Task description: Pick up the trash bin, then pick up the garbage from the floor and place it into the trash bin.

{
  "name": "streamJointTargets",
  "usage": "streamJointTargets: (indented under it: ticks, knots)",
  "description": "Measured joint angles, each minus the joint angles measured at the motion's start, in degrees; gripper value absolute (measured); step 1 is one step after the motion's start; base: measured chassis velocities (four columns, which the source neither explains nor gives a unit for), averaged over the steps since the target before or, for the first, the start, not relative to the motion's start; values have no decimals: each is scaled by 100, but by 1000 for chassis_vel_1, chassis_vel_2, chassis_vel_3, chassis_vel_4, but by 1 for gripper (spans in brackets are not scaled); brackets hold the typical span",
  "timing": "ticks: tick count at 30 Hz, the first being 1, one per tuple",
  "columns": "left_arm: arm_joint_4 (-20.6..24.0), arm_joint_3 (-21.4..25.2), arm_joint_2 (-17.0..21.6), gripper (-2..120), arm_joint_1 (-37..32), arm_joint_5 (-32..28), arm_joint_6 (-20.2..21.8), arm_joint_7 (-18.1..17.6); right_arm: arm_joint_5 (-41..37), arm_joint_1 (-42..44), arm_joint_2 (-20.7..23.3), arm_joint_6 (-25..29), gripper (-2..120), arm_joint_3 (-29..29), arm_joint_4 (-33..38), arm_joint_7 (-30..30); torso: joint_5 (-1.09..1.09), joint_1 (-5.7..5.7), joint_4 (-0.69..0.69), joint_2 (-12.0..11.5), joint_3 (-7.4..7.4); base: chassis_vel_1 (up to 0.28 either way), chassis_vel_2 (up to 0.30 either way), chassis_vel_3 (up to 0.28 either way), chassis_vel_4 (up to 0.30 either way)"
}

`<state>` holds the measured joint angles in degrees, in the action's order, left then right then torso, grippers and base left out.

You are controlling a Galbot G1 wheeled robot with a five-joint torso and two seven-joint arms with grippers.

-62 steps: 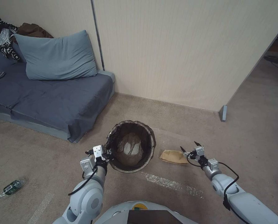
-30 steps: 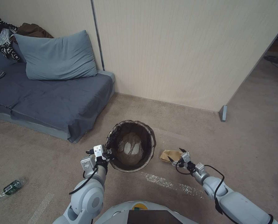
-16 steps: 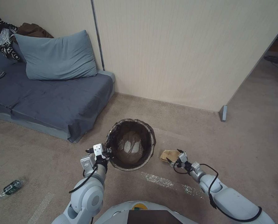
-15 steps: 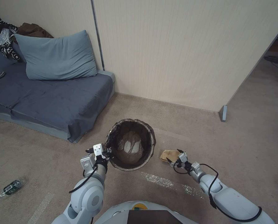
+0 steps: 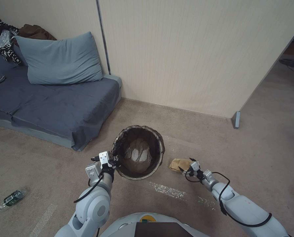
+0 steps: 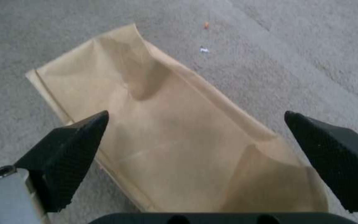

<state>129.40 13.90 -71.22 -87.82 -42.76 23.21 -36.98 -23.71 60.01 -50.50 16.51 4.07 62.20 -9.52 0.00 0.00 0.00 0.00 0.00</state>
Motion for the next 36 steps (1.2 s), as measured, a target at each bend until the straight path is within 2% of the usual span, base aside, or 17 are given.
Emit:
streamJointTargets:
  ticks: [9,25,26,30,32,33,36]
  knots:
    - [3,-8,88,0,48,-70,16,-52,52,-5,-86,100,100,-90,-308,-39,-1,0,0,0,0,0,0,0,0]
    - [-46,-54,115,0,148,-121,23,-69,245,226,-144,135,100,-323,-351,-37,0,0,0,0,-1,0,0,0,0]
    - [-51,-55,116,0,159,-124,21,-69,279,238,-147,136,94,-331,-350,-37,0,0,-1,0,-1,0,0,0,0]
    - [-52,-52,121,0,173,-132,17,-70,322,240,-160,149,87,-343,-363,-34,-2,0,-2,0,-1,0,0,0,0]
    - [-52,-40,130,0,180,-145,11,-76,362,243,-170,164,76,-346,-371,-41,-2,0,-1,0,-1,0,0,0,0]
    - [-52,-40,130,0,180,-145,11,-76,362,243,-170,164,76,-346,-371,-41,-2,0,-1,0,-1,0,0,0,0]
    - [-51,-32,132,0,188,-154,5,-80,374,260,-161,166,61,-346,-364,-57,0,0,0,0,-1,0,0,0,0]
